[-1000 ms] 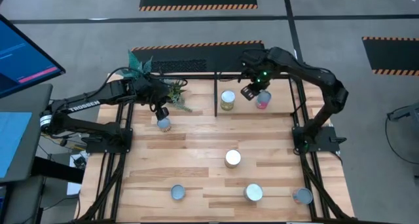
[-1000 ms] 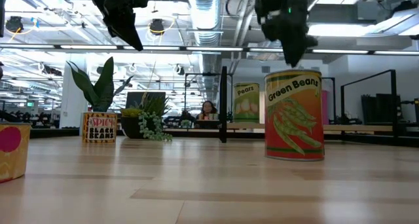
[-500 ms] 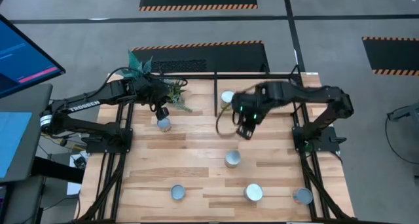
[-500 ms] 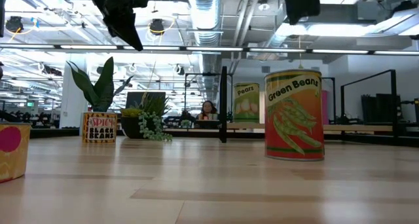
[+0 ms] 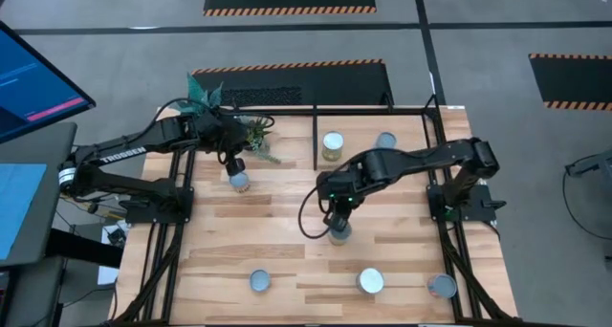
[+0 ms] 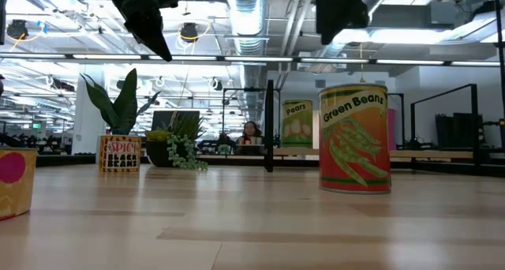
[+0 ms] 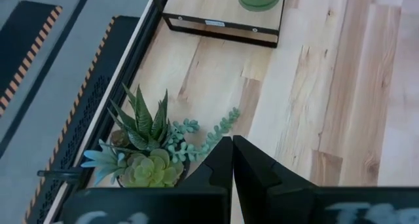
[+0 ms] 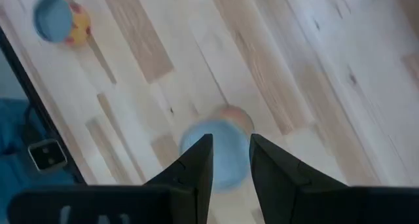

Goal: Pick and place cans onto a shelf
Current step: Put the canned green beans on the shelf

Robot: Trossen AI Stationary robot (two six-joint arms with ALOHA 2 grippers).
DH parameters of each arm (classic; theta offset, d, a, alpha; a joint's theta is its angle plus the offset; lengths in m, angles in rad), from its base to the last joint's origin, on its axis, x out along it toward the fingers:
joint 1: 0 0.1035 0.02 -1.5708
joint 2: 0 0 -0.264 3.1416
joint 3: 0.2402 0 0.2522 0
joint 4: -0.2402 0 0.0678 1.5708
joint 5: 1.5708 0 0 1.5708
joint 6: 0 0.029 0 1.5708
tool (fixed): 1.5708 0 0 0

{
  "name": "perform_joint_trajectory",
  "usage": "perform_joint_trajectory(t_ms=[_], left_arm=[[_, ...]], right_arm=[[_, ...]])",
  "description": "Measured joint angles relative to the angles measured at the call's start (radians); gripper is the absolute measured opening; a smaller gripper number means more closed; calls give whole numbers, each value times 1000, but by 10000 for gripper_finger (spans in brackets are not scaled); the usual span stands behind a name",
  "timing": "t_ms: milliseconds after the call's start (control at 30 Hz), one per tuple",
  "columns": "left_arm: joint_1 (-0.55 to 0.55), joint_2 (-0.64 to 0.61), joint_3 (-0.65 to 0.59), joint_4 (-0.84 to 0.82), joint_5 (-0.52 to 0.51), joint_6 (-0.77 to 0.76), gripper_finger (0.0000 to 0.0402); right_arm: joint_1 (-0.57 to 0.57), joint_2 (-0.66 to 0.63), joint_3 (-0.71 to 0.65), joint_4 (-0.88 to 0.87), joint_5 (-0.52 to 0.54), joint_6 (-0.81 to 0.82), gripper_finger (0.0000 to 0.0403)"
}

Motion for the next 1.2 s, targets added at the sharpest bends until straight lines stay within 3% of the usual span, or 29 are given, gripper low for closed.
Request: perform_joint_trajectory(t_ms=[133, 433, 833, 1200], left_arm=[[0, 0, 0, -27, 0, 0, 0], [0, 0, 0, -80, -18, -30, 0], [0, 0, 0, -75, -34, -52, 0], [0, 0, 0, -72, -53, -78, 0]], right_arm=[[0, 14, -8, -2, 42, 7, 127], [22, -5, -197, 121, 28, 153, 150], [25, -12, -292, 112, 31, 48, 157], [24, -13, -298, 150, 28, -32, 154]])
